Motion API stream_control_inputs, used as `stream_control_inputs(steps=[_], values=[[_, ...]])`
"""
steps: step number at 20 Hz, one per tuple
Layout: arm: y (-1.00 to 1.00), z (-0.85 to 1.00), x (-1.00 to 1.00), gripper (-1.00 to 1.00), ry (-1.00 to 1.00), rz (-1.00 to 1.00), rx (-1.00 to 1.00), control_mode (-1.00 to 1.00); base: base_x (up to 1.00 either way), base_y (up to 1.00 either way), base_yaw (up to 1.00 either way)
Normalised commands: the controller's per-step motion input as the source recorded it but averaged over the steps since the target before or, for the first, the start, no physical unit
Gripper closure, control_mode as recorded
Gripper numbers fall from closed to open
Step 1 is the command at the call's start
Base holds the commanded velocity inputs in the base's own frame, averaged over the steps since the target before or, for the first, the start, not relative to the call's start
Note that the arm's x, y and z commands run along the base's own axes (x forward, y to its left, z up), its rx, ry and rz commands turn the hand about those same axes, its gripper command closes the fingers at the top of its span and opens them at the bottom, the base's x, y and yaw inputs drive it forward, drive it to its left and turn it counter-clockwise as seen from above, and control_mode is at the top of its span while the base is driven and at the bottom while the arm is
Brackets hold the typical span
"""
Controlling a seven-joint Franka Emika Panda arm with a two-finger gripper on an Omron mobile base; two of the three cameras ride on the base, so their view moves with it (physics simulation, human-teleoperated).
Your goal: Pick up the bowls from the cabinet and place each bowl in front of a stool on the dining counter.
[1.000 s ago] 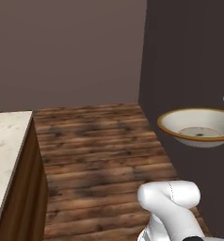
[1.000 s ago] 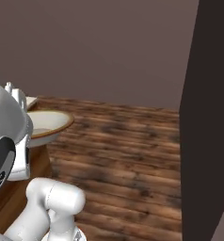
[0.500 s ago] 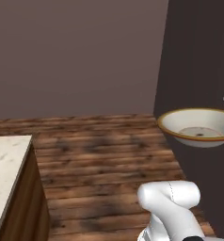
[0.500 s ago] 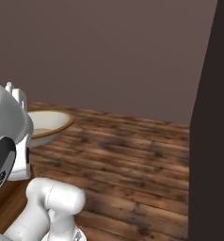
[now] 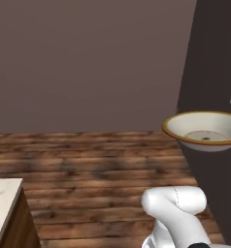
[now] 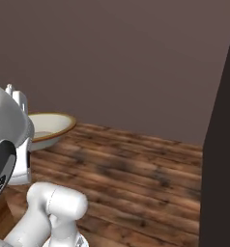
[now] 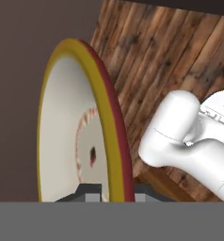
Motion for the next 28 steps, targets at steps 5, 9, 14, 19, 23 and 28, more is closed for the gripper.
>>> stream_control_inputs(steps=[5,9,14,19,23,28], values=[[0.0,0.0,0.0,1.0,0.0,0.0,0.0,1.0,1.0,-0.18,0.16],[0.0,0.0,0.0,1.0,0.0,0.0,0.0,1.0,1.0,-0.26,0.19],[0.0,0.0,0.0,1.0,0.0,0.0,0.0,1.0,1.0,-0.23,0.22],[0.0,0.0,0.0,1.0,0.0,0.0,0.0,1.0,1.0,-0.06,0.3],[0.0,0.0,0.0,1.0,0.0,0.0,0.0,1.0,1.0,-0.03,0.34],[0.0,0.0,0.0,1.0,0.0,0.0,0.0,1.0,1.0,-0.01,0.41]])
